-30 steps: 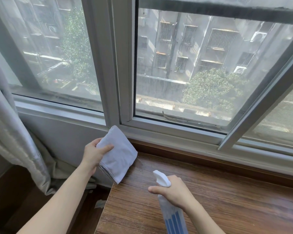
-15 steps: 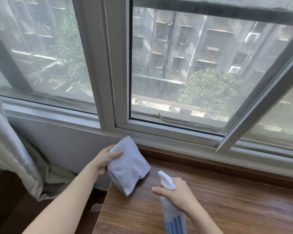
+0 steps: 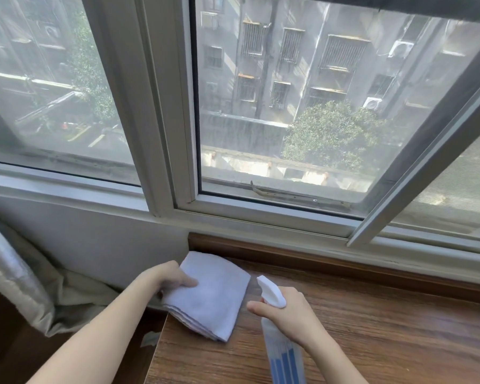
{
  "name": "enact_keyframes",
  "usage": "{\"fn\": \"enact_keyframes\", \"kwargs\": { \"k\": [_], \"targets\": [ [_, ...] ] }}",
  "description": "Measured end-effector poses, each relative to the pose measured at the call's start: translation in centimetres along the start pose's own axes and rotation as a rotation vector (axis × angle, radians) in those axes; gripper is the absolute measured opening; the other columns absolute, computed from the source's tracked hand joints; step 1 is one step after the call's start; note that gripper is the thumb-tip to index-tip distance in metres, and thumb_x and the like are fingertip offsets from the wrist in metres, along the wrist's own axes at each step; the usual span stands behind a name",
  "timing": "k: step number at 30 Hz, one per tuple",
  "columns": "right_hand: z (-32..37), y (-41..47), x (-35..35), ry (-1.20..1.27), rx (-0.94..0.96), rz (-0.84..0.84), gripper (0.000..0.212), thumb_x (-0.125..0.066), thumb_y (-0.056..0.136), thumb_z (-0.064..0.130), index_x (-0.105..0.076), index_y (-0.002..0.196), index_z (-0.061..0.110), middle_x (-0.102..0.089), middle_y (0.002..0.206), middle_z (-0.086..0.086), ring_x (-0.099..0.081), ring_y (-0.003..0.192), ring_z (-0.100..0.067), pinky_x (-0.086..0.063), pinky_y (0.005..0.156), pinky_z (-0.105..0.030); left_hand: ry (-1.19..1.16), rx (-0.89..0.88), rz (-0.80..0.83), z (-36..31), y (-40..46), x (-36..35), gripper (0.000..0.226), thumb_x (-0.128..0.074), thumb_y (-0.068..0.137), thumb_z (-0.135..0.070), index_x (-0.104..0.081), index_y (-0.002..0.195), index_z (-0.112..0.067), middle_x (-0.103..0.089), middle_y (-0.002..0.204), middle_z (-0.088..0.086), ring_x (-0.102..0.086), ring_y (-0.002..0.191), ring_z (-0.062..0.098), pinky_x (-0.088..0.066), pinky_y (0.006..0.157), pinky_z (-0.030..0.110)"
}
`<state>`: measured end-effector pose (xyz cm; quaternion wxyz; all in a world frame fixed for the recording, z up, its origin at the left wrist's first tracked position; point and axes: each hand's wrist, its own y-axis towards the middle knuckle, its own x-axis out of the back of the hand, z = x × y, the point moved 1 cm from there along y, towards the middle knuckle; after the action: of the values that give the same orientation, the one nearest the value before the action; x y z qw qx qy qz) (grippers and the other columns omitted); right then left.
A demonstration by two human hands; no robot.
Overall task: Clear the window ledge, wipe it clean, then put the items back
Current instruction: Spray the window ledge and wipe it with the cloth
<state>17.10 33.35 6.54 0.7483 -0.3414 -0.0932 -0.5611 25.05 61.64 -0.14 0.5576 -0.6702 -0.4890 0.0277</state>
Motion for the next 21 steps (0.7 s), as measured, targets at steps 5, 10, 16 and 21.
{"fn": "enact_keyframes", "kwargs": {
  "k": [5, 10, 16, 21],
  "targets": [
    [0.2, 0.3, 0.1, -0.014, 0.007, -0.02, 0.041, -0.074, 0.071, 0.055, -0.051, 0.059, 0.023, -0.052, 0.056, 0.009, -0.043, 0.052, -0.003, -0.035, 0.058, -0.026, 0.269, 0.072, -0.116, 0.3, 0.2, -1.2, 0.082, -0.073, 0.068, -0.055, -0.042, 0.129, -0.011, -0.054, 0.122, 0.009, -0.059, 0.104, 0.029, -0.054, 0.084, 0.041],
    [-0.1, 0.5, -0.1, -0.008, 0.012, 0.009, 0.044, -0.075, 0.068, 0.057, -0.051, 0.06, 0.021, -0.052, 0.058, 0.008, -0.043, 0.055, -0.005, -0.036, 0.06, -0.027, 0.692, -0.659, -0.518, -2.3, -0.9, -4.4, 0.086, -0.053, 0.071, -0.07, -0.032, 0.144, -0.03, -0.03, 0.15, 0.007, -0.031, 0.137, 0.031, -0.033, 0.107, 0.045],
    [-0.7, -0.4, -0.2, -0.017, 0.031, -0.005, 0.048, -0.075, 0.071, 0.057, -0.047, 0.059, 0.021, -0.047, 0.056, 0.01, -0.04, 0.054, -0.003, -0.033, 0.058, -0.026, 0.86, -0.626, -0.303, -2.0, 1.9, -8.0, 0.108, -0.042, 0.062, -0.091, 0.003, 0.151, -0.048, 0.01, 0.163, 0.007, 0.014, 0.147, 0.037, 0.015, 0.11, 0.064],
    [-1.2, -1.1, -0.1, -0.005, 0.032, -0.005, 0.047, -0.074, 0.072, 0.056, -0.044, 0.058, 0.023, -0.045, 0.056, 0.009, -0.038, 0.053, -0.005, -0.032, 0.059, -0.028, 0.818, -0.61, -0.348, -2.2, 2.1, -8.0, 0.105, -0.052, 0.062, -0.085, -0.006, 0.15, -0.05, -0.006, 0.16, 0.006, 0.002, 0.146, 0.037, 0.013, 0.111, 0.065]
  ]
}}
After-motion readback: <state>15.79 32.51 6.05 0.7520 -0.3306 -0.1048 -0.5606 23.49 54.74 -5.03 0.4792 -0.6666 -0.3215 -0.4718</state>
